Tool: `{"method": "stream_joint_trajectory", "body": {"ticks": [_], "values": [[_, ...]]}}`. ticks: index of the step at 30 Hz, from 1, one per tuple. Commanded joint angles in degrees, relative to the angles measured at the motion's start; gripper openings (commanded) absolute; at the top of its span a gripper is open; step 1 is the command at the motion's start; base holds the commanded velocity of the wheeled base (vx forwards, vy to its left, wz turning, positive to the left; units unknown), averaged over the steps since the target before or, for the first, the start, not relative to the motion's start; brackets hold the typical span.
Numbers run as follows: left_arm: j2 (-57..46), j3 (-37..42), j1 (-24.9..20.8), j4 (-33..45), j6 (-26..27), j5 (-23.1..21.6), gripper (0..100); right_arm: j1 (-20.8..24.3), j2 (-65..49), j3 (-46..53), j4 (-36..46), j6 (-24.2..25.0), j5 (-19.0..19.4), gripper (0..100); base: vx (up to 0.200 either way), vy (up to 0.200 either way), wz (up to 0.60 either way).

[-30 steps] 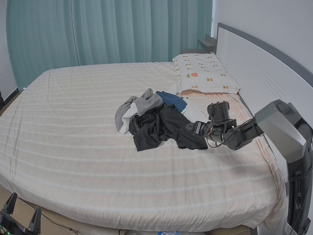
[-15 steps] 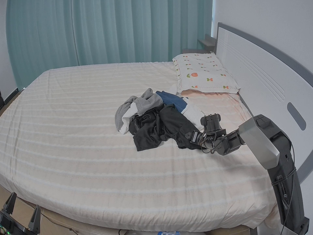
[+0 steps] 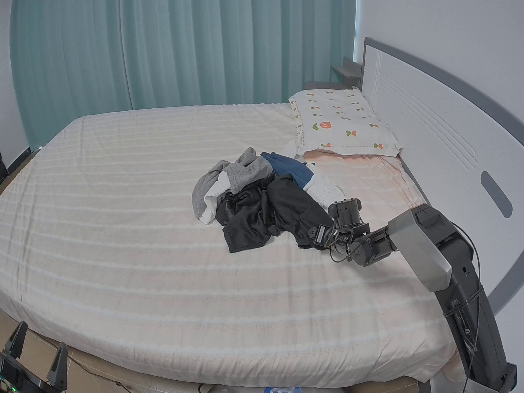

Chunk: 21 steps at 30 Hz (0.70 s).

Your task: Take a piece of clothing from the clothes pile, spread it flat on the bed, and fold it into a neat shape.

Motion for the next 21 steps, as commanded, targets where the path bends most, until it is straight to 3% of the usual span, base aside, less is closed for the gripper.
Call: {"method": "stream_joint_trajectory", "body": {"ticks": [1, 8, 13, 18, 19, 21], "values": [[-0.92, 1.01, 0.0, 0.0, 0.02, 0.06, 100, 0.35, 0.14, -0.27, -0.29, 0.47, 0.06, 0, 0.0, 0.0, 0.0], [-0.92, 1.01, 0.0, 0.0, -0.07, 0.06, 100, -0.44, -9.0, 10.28, -6.18, 4.16, 0.32, 0, 0.0, 0.0, 0.0], [-0.92, 1.01, 0.0, 0.0, -0.16, 0.06, 100, -0.26, -19.64, 26.63, -13.91, 4.6, 2.87, 0, 0.0, 0.0, 0.0], [-0.92, 1.01, 0.0, -0.09, -0.69, 1.03, 100, 2.28, -30.36, 44.47, -24.02, 5.39, 7.88, 0, 0.0, 0.0, 0.0], [-0.92, 1.01, 0.0, -0.09, -0.33, 0.94, 100, 3.87, -35.72, 53.26, -31.32, 6.36, 11.04, 0, 0.0, 0.0, 0.0], [-1.01, 1.01, 0.0, 0.0, -0.25, 0.86, 100, 5.36, -39.94, 59.59, -36.24, 6.8, 12.01, 0, 0.0, 0.0, 0.0]]}}
